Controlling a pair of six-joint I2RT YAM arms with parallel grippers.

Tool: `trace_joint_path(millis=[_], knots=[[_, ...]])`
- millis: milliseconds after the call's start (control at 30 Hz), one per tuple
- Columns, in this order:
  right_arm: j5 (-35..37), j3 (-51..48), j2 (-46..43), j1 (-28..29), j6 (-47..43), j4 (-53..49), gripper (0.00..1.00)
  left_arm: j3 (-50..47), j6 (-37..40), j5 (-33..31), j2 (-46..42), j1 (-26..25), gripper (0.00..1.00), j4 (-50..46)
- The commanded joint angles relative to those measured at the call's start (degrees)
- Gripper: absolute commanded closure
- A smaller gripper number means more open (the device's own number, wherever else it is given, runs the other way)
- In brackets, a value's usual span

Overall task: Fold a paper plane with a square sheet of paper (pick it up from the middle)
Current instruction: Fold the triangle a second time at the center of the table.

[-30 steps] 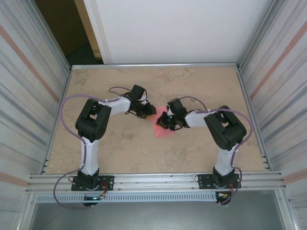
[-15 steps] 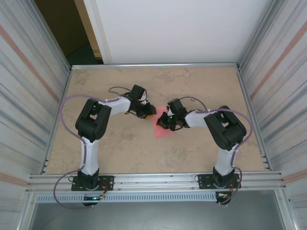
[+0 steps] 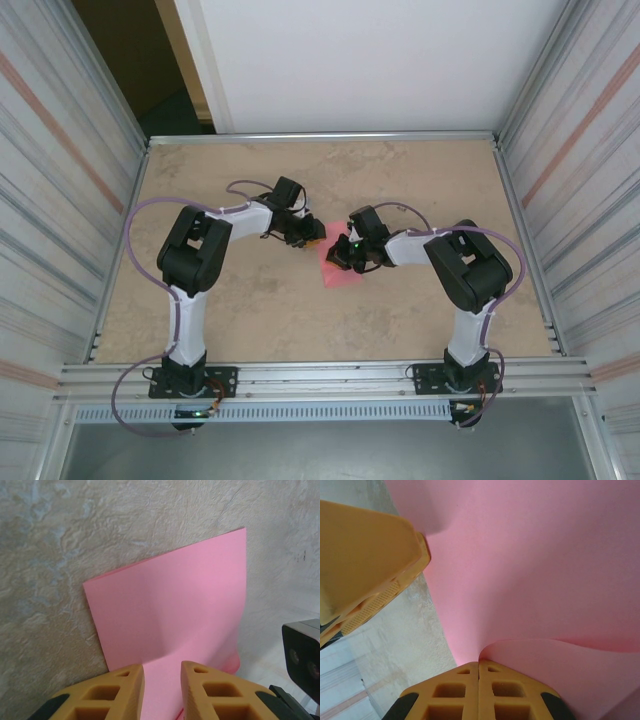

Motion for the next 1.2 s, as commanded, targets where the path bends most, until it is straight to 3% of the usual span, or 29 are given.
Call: trace_joint_path(millis=[0, 233, 500, 633, 967, 1167], knots=[[0.6, -0.8, 1.2, 0.6, 1.1, -2.2, 0.95, 1.5, 2.0, -2.6, 1.3, 0.7, 0.73, -5.7], [0.9, -0.7, 1.3, 0.5, 1.8, -3.0, 0.77, 7.1, 1.3, -3.0, -3.3, 2.7, 0.70, -7.3], [0.1, 0.2, 1.5, 0.5, 2.1, -2.9, 0.59, 0.5, -1.2, -7.0, -12.3, 6.8, 0.63, -5.5], [0.4, 0.2, 1.3, 0.5, 2.1, -3.2, 0.60, -4.9, -1.9, -6.9, -16.7, 7.7, 0.63, -4.2], [1.1, -1.0, 1.0, 0.5, 1.7, -3.2, 0.76, -15.3, -5.5, -2.7, -21.1, 5.5, 0.64, 1.2], [1.5, -1.1, 1.2, 0.5, 1.7, -3.9, 0.86, -16.4, -5.9, -2.1, -20.0, 1.7, 0.74, 1.7]])
